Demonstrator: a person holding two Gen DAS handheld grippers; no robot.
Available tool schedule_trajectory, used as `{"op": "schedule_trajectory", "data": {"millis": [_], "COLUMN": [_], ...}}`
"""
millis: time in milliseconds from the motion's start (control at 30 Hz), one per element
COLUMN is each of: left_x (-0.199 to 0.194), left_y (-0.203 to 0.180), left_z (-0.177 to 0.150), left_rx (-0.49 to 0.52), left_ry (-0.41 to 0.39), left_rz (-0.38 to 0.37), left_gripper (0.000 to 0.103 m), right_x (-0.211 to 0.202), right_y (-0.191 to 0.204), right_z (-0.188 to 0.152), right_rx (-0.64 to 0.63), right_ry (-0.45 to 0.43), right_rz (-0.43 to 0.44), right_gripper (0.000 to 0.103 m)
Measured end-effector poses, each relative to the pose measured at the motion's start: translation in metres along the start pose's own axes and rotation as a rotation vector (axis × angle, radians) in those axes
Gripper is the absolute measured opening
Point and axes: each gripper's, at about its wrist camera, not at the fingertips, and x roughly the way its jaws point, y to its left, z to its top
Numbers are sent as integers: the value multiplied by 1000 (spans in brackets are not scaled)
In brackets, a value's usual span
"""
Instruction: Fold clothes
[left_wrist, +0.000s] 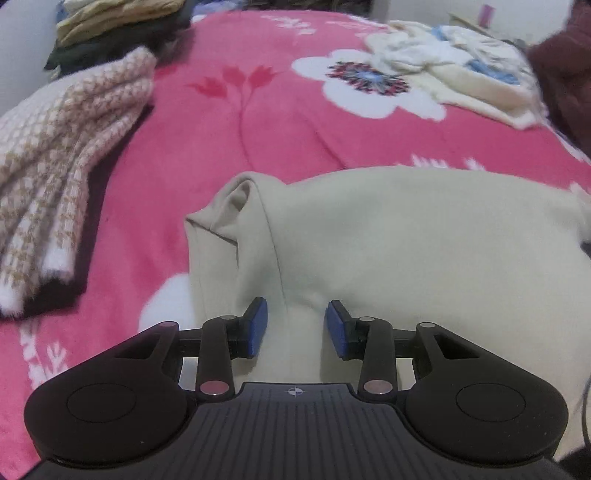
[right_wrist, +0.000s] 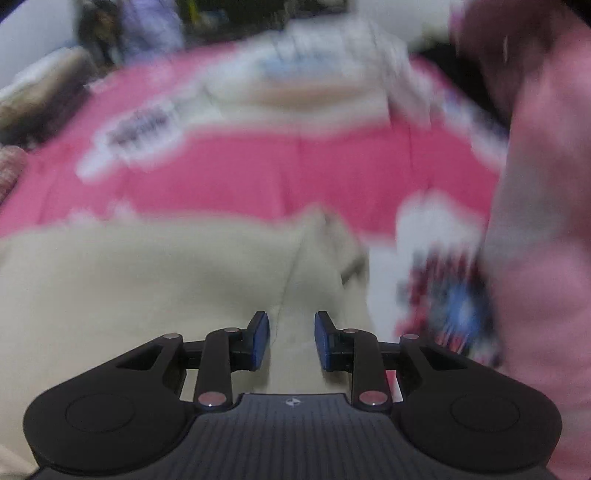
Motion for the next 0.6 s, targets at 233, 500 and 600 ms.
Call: {"op": "schedule_trajectory", "data": {"millis": [233, 500, 600], "left_x": [-14, 36, 17], "left_y": [8, 29, 33], "left_z": [33, 44, 44], "left_rx": [19, -41, -44], "left_ry": [-87, -82, -52], "left_rz": [-48, -49, -40], "left_gripper": [38, 49, 49], "right_x": [-43, 53, 17], "right_y": [13, -6, -3], "right_z": [50, 64, 68], "right_rx": [-15, 42, 38], "right_ry": [-132, -11, -29], "right_rz": [10, -36, -18], "right_gripper": [28, 22, 23]}}
